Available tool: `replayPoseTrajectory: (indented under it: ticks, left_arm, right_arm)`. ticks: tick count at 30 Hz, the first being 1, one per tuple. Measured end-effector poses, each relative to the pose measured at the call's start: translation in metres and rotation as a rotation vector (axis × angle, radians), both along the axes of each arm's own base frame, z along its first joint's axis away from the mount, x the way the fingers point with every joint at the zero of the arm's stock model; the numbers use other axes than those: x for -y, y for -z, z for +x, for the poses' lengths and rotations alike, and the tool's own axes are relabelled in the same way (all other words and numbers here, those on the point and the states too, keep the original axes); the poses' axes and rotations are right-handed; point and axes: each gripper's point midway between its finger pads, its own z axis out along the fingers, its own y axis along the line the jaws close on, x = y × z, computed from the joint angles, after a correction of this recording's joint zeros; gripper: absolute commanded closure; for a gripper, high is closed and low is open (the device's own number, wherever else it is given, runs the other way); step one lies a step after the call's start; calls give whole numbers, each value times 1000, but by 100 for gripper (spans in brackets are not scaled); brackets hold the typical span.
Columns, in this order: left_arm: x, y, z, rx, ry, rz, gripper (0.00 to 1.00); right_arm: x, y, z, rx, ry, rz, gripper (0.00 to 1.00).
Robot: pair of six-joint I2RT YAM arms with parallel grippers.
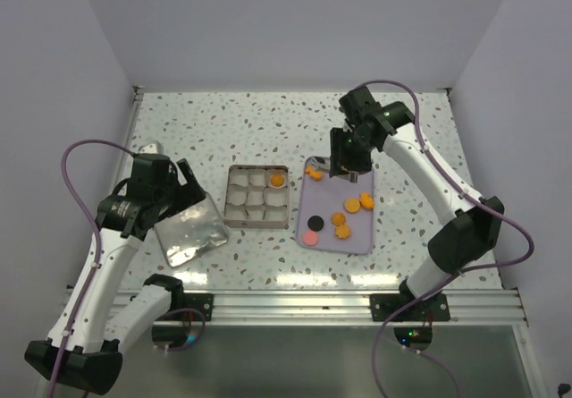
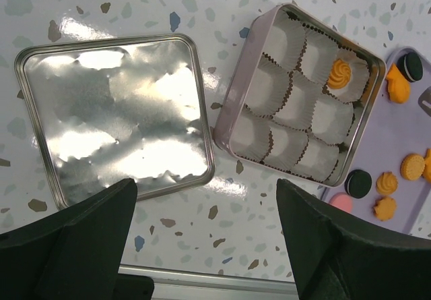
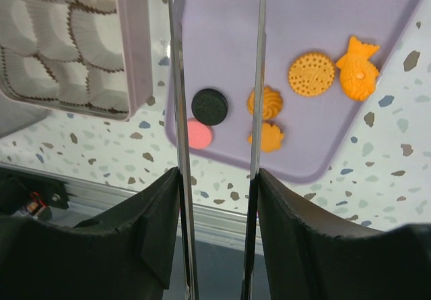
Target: Pack the cookies
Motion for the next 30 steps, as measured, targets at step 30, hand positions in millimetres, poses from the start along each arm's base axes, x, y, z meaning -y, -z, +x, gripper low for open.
replayPoseTrajectory:
  ticks: [30]
  left_arm:
    - [-7,4,2,-12,3,52,8]
  right_arm:
    - [-12,60,12,-110,-26,-49,64]
